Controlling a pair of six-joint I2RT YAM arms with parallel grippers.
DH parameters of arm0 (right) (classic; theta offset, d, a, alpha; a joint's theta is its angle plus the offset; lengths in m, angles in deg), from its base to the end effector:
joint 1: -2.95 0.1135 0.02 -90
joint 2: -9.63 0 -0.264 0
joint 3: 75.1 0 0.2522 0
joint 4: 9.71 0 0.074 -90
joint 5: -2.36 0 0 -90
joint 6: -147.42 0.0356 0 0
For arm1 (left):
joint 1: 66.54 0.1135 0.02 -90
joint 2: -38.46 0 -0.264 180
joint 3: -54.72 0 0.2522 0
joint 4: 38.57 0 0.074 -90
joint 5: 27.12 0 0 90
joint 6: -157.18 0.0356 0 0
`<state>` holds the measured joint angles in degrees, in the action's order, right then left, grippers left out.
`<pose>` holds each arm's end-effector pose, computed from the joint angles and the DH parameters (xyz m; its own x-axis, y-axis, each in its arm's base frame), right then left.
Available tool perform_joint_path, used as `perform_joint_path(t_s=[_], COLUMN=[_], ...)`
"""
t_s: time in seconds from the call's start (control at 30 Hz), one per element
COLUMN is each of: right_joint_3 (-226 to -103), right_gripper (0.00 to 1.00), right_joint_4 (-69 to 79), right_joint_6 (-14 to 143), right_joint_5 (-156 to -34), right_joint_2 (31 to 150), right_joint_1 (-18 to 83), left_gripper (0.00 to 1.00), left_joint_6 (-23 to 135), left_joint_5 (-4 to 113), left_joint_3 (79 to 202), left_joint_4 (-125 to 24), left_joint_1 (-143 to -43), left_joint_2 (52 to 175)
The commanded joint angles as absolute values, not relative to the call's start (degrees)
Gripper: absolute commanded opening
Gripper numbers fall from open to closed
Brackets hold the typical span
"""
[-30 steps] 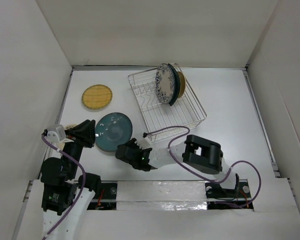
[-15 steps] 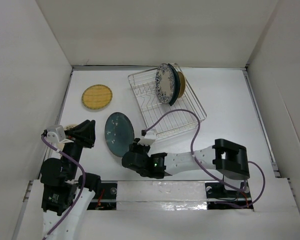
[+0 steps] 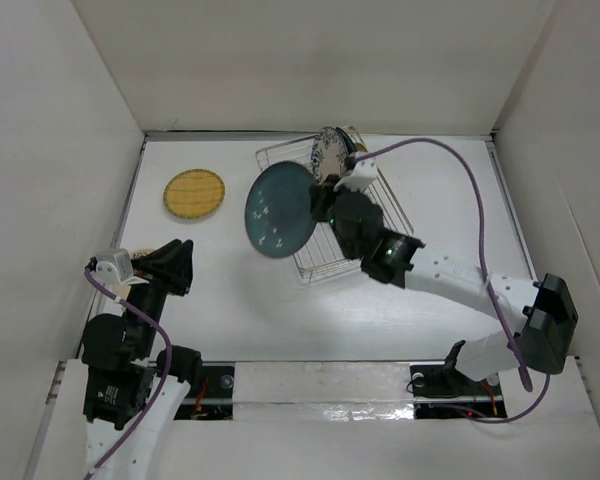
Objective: Load the plates into the dish rack
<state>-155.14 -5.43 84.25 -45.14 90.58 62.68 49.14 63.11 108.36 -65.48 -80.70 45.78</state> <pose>0.1874 0.2733 0.3611 -0.1750 0.3603 -0.9163 -0.2450 0.8854 0.3950 0.0346 -0.0086 0.3660 0.2318 -0.3779 -0.8964 0.3289 0.8976 -0.2933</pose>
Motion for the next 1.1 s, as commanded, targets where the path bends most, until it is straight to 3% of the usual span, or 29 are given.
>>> perform_joint_path(t_s=[0.0,0.3,0.77,1.07], right_joint_3=[-163.99,-180.33,-205.56,-206.98], right_gripper=[0.0,0.0,0.0,0.0], right_joint_4=[-10.99,-7.2,2.11,2.01], right_joint_6=[79.05,72.98,43.1,37.47], right_joint_5=[-52.2,-67.07,-64.97,-62.5], right_joint_2=[88.38,102.26,119.67,121.07], right_joint_1=[53.95,35.83,34.59,35.65], left_gripper=[0.28,0.29,0.29,0.29], left_joint_6=[49.51,49.42,49.6,49.86], left_joint_5=[61.21,61.91,62.35,62.35], left_joint_3=[108.12,108.12,108.3,108.39], left_joint_4=[-63.4,-63.49,-63.58,-63.49], left_joint_1=[-80.61,-80.61,-80.61,-80.61], left_joint_2=[47.69,51.64,55.78,56.74])
